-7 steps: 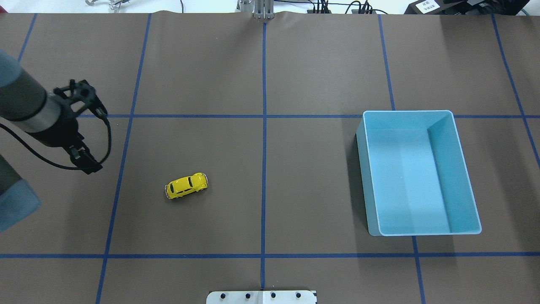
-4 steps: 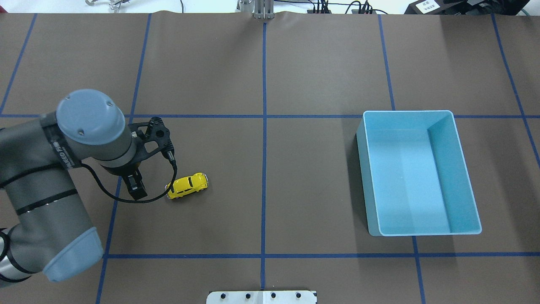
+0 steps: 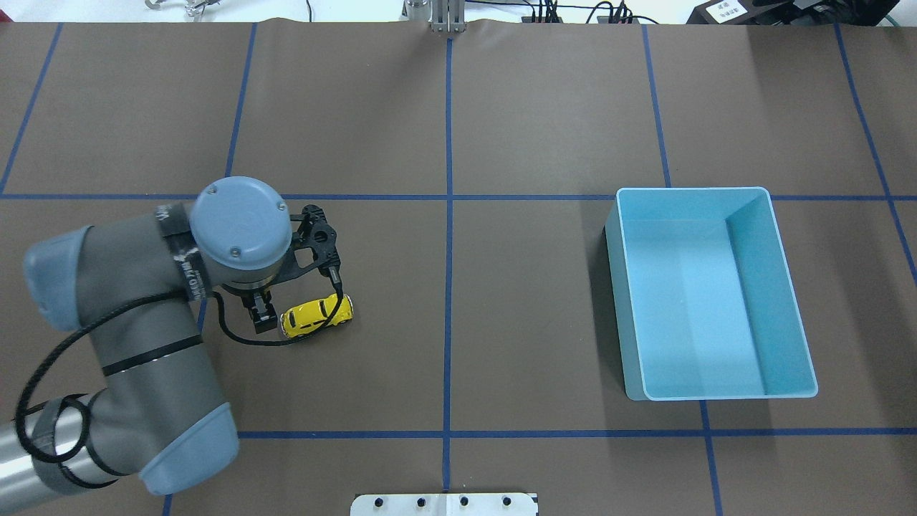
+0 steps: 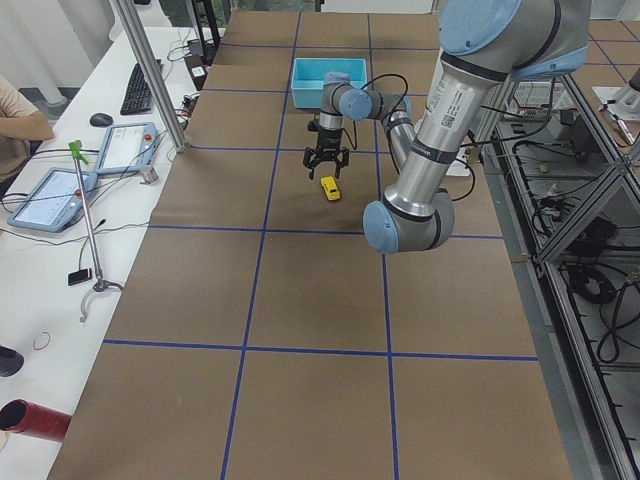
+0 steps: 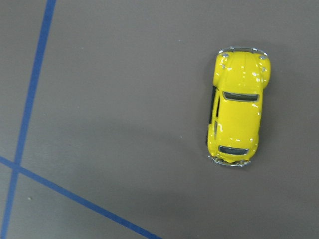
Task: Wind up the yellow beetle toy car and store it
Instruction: 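Lower the left gripper onto the yellow car and close on it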
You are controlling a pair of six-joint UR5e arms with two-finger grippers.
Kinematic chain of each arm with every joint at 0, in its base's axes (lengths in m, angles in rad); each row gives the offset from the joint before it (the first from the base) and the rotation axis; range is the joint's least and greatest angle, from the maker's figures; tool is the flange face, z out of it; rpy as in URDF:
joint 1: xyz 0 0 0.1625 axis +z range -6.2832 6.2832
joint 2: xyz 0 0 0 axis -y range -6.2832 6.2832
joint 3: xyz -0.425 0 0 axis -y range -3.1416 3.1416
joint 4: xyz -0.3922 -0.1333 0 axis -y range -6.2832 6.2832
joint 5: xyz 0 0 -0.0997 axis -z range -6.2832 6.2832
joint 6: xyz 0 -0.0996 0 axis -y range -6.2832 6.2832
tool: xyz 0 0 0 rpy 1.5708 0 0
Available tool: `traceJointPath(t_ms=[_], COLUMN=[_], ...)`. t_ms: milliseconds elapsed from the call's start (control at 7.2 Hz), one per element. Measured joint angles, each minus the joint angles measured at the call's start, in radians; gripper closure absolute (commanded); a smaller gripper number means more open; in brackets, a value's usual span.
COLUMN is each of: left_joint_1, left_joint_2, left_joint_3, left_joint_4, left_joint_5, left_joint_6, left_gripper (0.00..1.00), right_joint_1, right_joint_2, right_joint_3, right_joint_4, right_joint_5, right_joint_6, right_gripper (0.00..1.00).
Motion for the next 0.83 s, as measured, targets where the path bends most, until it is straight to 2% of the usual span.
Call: traceJointPath(t_ms=[278, 556, 833], left_joint_1=[0.018, 0.029, 0.028], left_joint_2=[-0.094, -0.181, -0.219], left_joint_3=[0.126, 0.251, 0.313], left_joint_4=[0.022, 0.017, -0.002], left_joint_5=[-0.018, -0.098, -0.160], left_joint_6=[0.050, 0.189, 0.230], left_gripper=[0.00, 0.00, 0.00], right_joint_1=[0.000, 0.000, 0.000], right_joint_2=[0.001, 0.002, 0.002], right_joint_3=[0.000, -0.001, -0.003], right_joint_4=[0.000, 0.000, 0.000], right_joint_5=[-0.001, -0.002, -0.003], right_joint_6=[0.000, 0.000, 0.001], right_gripper=[0.00, 0.00, 0.00])
